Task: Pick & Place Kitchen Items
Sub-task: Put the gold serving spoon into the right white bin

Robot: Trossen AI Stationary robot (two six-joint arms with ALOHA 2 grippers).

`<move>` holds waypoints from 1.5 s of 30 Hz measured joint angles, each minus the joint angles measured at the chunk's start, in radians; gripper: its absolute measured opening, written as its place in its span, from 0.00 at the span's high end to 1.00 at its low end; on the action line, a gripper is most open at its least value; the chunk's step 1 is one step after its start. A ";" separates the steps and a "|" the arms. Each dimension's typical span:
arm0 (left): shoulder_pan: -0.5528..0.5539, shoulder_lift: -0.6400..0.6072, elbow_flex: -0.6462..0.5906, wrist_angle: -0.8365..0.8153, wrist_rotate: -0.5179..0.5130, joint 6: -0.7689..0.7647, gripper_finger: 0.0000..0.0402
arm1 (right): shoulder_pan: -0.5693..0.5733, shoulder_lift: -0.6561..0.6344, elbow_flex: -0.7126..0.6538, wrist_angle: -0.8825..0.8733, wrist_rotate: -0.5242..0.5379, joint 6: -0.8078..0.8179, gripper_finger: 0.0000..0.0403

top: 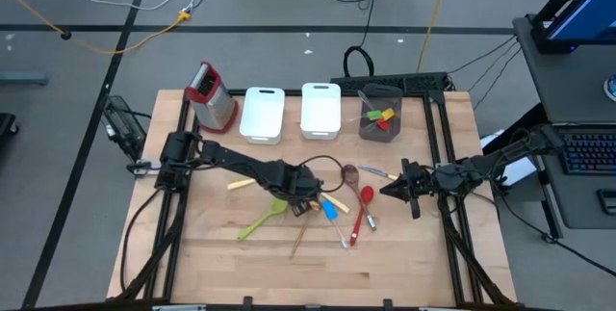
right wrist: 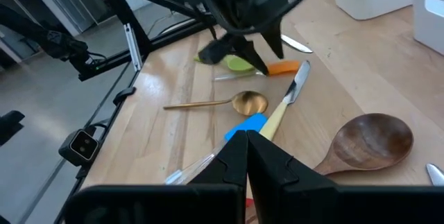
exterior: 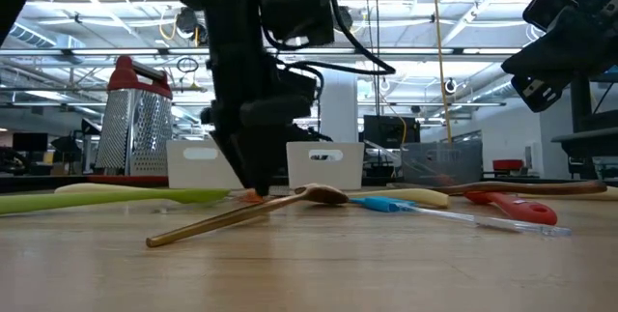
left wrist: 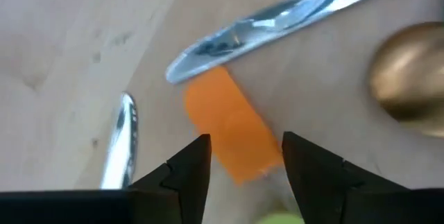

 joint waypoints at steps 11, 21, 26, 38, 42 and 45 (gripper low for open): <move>-0.003 -0.005 0.001 0.033 0.032 -0.079 0.61 | 0.000 0.000 0.000 -0.003 0.000 0.000 1.00; -0.010 -0.007 0.003 0.216 0.217 -0.089 0.48 | 0.000 0.000 0.000 -0.003 0.000 0.000 1.00; -0.047 -0.008 0.003 0.347 0.277 0.021 0.50 | 0.000 0.000 0.000 -0.003 0.000 0.000 1.00; -0.124 -0.009 0.004 0.507 0.221 0.471 0.52 | 0.000 0.000 0.000 -0.004 0.000 -0.009 1.00; -0.128 -0.009 0.004 0.509 0.179 0.580 0.52 | 0.000 0.000 0.000 -0.004 0.001 -0.025 1.00; -0.125 -0.009 0.004 0.511 0.175 0.620 0.52 | 0.000 0.000 0.000 -0.004 0.001 -0.027 1.00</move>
